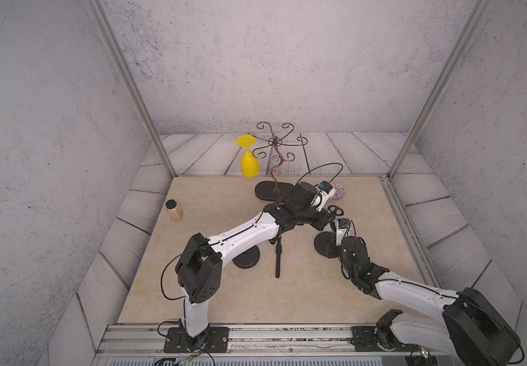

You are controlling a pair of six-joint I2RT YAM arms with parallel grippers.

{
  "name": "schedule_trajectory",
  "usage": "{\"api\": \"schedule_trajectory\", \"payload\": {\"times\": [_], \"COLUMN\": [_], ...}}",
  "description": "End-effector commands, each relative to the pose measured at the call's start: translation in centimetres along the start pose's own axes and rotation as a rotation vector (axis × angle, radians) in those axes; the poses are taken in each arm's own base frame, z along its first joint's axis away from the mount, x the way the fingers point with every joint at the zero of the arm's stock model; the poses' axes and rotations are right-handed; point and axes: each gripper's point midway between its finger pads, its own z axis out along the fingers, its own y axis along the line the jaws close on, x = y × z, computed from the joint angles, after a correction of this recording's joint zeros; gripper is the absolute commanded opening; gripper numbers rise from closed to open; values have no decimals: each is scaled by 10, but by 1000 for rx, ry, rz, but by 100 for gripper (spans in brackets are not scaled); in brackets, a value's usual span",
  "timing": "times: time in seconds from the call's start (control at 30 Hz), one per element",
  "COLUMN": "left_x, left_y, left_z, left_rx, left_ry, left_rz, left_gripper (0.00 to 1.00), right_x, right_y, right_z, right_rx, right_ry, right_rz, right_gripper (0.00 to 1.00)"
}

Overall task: Assemble a microphone stand
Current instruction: Hold the microphone stand pole at the microphone stand base.

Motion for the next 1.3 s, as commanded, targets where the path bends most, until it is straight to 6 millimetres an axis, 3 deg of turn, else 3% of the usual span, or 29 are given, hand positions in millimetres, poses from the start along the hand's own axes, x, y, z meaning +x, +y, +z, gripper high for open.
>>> {"api": "schedule_trajectory", "payload": {"times": [0.0, 0.2, 0.47, 0.57, 1.0, 1.27], "left_x": [14, 14, 16, 13, 23, 25], "left_y": [11, 17, 20, 19, 21, 18], "left_z": [0, 1, 10, 11, 23, 31], "left_rx": [-45, -60, -58, -53, -31, 1], "left_ry": [88, 116, 156, 150, 186, 195], "left_rz": [14, 18, 27, 31, 23, 7], "left_gripper": [8, 9, 9, 9, 9, 9], "right_x": [6, 13, 12, 15, 28, 26], "right_y": [2, -2, 11, 13, -18, -20], "right_z": [-7, -19, -19, -13, 19, 37], "right_rx": [-65, -153, -293, -293, -93, -68], "right_ry": [47, 105, 150, 176, 208, 189], "right_rz": [-41, -28, -20, -23, 11, 20], "right_gripper": [16, 41, 53, 53, 49, 25]}}
